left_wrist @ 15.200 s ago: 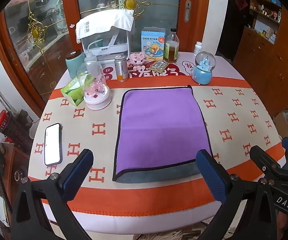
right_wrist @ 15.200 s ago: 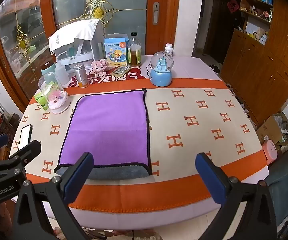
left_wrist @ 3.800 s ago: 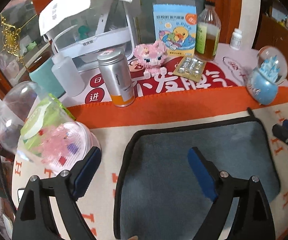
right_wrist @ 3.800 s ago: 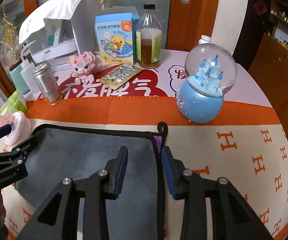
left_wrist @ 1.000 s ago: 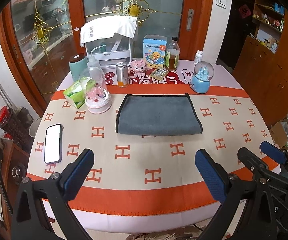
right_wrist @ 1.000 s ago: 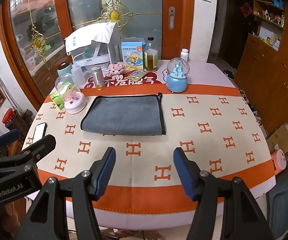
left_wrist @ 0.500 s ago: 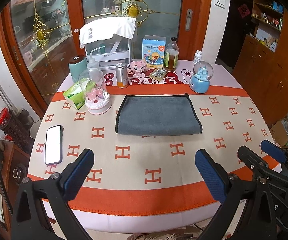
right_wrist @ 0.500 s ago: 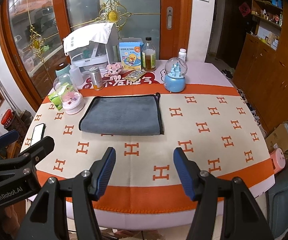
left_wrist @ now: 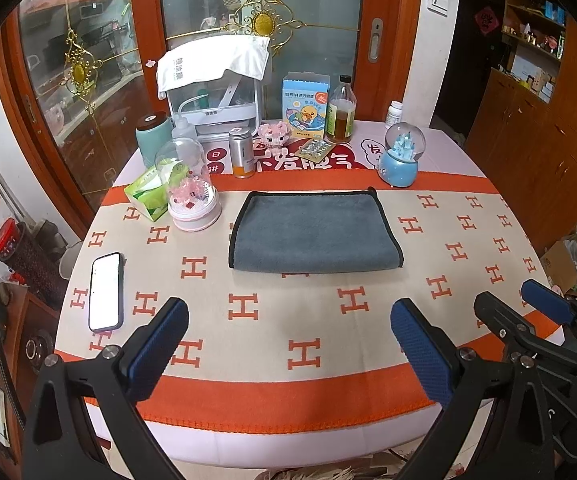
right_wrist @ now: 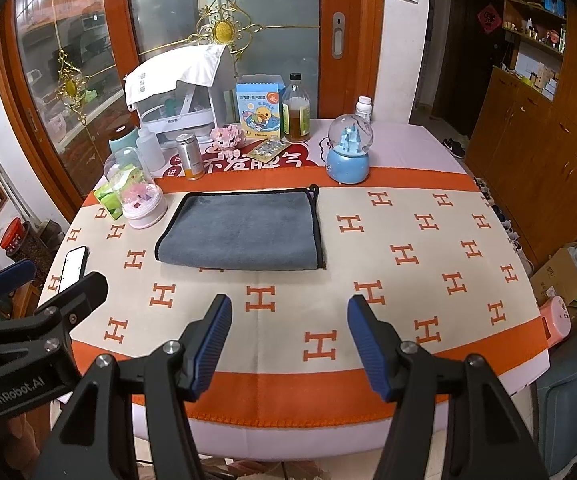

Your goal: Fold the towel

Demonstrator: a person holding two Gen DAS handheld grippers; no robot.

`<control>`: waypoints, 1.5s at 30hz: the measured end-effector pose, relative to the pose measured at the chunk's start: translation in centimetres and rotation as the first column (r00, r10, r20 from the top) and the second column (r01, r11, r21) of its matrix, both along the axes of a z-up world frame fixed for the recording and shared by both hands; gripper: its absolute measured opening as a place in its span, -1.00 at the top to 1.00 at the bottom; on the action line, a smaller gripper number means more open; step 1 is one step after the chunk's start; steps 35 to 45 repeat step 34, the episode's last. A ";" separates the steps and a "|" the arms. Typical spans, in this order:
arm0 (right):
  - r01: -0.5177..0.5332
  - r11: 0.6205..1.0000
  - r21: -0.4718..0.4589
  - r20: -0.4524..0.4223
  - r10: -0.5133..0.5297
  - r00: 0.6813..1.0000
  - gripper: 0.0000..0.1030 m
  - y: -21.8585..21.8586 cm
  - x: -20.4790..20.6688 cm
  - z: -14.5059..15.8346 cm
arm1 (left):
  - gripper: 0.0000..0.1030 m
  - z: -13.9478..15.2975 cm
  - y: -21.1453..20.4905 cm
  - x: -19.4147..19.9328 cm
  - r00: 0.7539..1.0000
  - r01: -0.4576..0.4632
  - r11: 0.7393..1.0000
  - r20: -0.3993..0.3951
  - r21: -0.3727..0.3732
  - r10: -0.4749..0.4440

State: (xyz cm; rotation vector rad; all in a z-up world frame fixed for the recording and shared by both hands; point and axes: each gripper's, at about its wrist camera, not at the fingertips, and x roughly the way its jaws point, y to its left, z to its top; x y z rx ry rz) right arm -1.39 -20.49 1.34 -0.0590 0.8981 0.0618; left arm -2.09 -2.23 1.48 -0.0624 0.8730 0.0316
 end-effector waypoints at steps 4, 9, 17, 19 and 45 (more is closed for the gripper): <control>0.000 1.000 0.000 -0.001 0.000 1.000 -0.17 0.0 0.0 0.0 | -0.96 0.0 0.0 0.0 1.000 0.000 1.000 0.000 0.000 0.000; 0.001 1.000 0.001 -0.003 -0.001 1.000 -0.17 -0.2 0.1 0.0 | -0.96 0.0 0.0 0.0 1.000 0.000 1.000 -0.001 0.000 0.000; 0.001 1.000 -0.001 -0.005 -0.001 1.000 -0.17 -0.2 0.0 -0.2 | -0.96 0.0 -0.2 0.0 1.000 0.000 1.000 -0.002 0.001 0.000; 0.001 1.000 -0.002 -0.006 -0.001 1.000 -0.17 -0.2 0.0 -0.2 | -0.96 -0.1 -0.2 -0.1 1.000 0.001 1.000 -0.002 0.001 -0.001; 0.003 1.000 -0.003 -0.012 -0.003 1.000 -0.17 -0.2 0.0 -0.9 | -0.96 0.0 -0.3 0.0 1.000 0.002 1.000 -0.003 0.001 -0.002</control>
